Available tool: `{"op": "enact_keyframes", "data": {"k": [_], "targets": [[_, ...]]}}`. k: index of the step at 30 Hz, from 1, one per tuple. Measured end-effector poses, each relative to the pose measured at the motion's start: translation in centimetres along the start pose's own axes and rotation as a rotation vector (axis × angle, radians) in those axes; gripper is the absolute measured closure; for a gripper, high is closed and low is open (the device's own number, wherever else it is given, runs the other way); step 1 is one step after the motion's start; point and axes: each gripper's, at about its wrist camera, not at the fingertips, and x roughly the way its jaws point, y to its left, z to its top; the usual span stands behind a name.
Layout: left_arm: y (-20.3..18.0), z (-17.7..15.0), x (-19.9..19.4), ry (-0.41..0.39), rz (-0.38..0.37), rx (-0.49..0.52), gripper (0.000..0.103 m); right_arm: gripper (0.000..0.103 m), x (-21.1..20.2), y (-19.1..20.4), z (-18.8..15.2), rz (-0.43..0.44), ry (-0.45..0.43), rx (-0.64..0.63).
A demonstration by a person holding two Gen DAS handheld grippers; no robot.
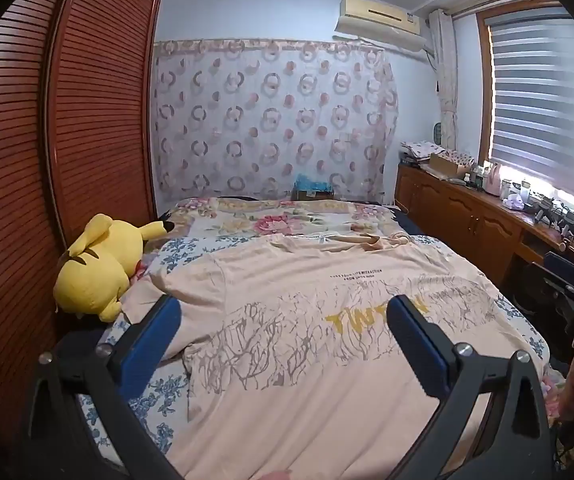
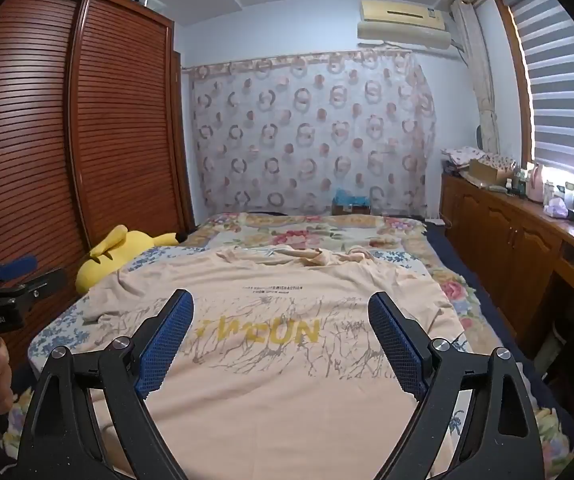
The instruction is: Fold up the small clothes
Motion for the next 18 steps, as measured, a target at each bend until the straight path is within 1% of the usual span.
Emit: {"op": "enact_keyframes", "data": {"k": [3, 8, 18], "targets": [[0.04, -0.03, -0.03, -0.013, -0.006, -0.007, 0.000, 0.012, -0.07, -0.01, 0.01, 0.000, -0.003, 0.006], [0.09, 0.00, 0.04, -0.002, -0.003, -0.004, 0.000, 0.012, -0.03, -0.06, 0.00, 0.001, 0.001, 0.011], [-0.32, 0.03, 0.21, -0.006, -0.002, 0.000, 0.000, 0.012, -0.09, -0.13, -0.01, 0.004, 0.002, 0.018]]}}
